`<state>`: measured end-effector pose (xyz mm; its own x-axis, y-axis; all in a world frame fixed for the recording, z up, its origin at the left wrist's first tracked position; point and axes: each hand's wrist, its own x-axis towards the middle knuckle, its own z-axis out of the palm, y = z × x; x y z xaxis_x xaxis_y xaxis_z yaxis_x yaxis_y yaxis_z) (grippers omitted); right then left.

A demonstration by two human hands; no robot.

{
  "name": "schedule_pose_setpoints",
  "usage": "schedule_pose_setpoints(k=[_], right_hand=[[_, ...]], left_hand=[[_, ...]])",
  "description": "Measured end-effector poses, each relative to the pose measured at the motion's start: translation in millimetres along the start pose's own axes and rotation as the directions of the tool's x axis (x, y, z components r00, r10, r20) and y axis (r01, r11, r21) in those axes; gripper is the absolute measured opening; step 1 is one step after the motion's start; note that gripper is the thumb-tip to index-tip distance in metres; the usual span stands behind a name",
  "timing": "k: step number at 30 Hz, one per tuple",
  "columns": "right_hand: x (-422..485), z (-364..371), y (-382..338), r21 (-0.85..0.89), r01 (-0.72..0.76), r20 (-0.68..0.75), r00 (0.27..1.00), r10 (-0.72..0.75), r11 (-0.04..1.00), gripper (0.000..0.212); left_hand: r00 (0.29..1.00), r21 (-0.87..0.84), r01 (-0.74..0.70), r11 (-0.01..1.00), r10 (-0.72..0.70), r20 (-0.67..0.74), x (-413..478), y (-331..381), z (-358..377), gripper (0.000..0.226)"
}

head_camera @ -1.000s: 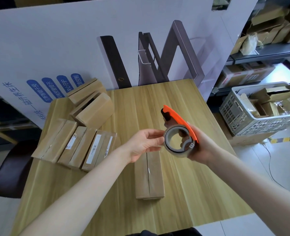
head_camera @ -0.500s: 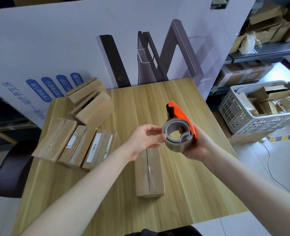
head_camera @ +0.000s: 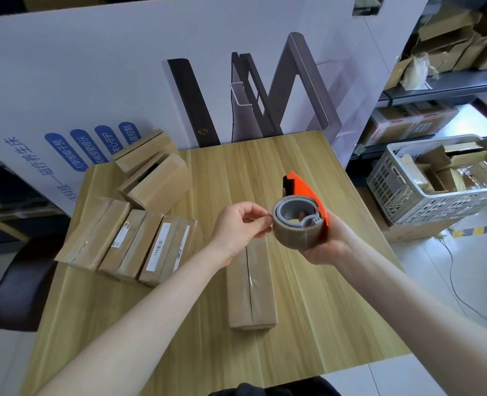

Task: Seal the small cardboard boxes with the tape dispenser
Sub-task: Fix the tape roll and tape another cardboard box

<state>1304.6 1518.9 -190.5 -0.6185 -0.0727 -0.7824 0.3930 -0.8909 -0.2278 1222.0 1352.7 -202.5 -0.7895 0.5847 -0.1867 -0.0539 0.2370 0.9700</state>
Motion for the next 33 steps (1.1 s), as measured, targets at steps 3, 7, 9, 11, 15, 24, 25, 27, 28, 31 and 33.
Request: schedule_pose_setpoints(k=[3, 7, 9, 11, 15, 24, 25, 27, 28, 31, 33], right_hand=[[-2.3, -1.8, 0.8, 0.042, 0.002, -0.019, 1.000, -0.001, 0.999, 0.031], [-6.3, -4.4, -0.3, 0.042, 0.059, 0.041, 0.997, -0.061, 0.997, 0.043], [-6.2, -6.0, -2.2, 0.061, 0.060, 0.043, 0.997, -0.062, 0.996, 0.044], [-4.7, -6.6, -2.5, 0.041, 0.057, 0.031, 0.998, -0.058, 0.998, 0.047], [-0.5, -2.9, 0.6, -0.074, 0.033, -0.032, 0.999, -0.036, 0.997, 0.062], [0.4, -2.5, -0.3, -0.045, 0.044, -0.024, 0.999, -0.045, 0.998, 0.032], [0.6, -1.8, 0.0, -0.033, 0.044, -0.035, 0.998, -0.045, 0.998, 0.029], [0.9, -1.2, 0.2, -0.022, 0.043, -0.050, 0.998, -0.044, 0.999, 0.027], [0.8, -0.9, 0.2, -0.033, 0.043, -0.048, 0.998, -0.045, 0.999, 0.027], [-1.3, 0.7, 1.1, -0.104, 0.045, -0.035, 0.998, -0.049, 0.994, 0.032], [-2.7, 2.1, 2.5, -0.142, 0.058, -0.034, 0.997, -0.063, 0.988, 0.034]], left_hand=[[0.998, 0.147, -0.059, 0.987, 0.063, -0.024, 0.0, -0.4, -2.0, 0.016], [0.987, 0.159, -0.067, 0.985, 0.088, -0.132, 3.0, -1.5, -11.3, 0.023], [0.995, 0.024, -0.046, 0.999, 0.048, -0.092, 2.2, -4.2, -14.4, 0.013], [0.999, -0.066, -0.015, 0.998, 0.017, 0.030, -0.9, -6.2, -11.7, 0.014], [0.995, 0.018, -0.028, 0.999, 0.026, 0.101, -1.1, -6.9, -1.3, 0.048], [0.996, 0.011, -0.093, 0.996, 0.093, -0.013, 1.6, -10.2, 1.9, 0.014], [0.994, 0.031, -0.109, 0.994, 0.110, -0.029, 1.5, -10.3, 2.8, 0.016], [0.991, 0.048, -0.124, 0.991, 0.126, -0.040, 1.5, -10.3, 4.6, 0.017], [0.991, 0.055, -0.129, 0.990, 0.130, -0.034, 1.4, -10.1, 5.6, 0.017], [0.988, 0.102, -0.156, 0.983, 0.156, 0.009, 0.2, -9.5, 7.5, 0.018], [0.986, 0.110, -0.169, 0.979, 0.169, 0.013, -0.1, -11.2, 6.8, 0.018]])
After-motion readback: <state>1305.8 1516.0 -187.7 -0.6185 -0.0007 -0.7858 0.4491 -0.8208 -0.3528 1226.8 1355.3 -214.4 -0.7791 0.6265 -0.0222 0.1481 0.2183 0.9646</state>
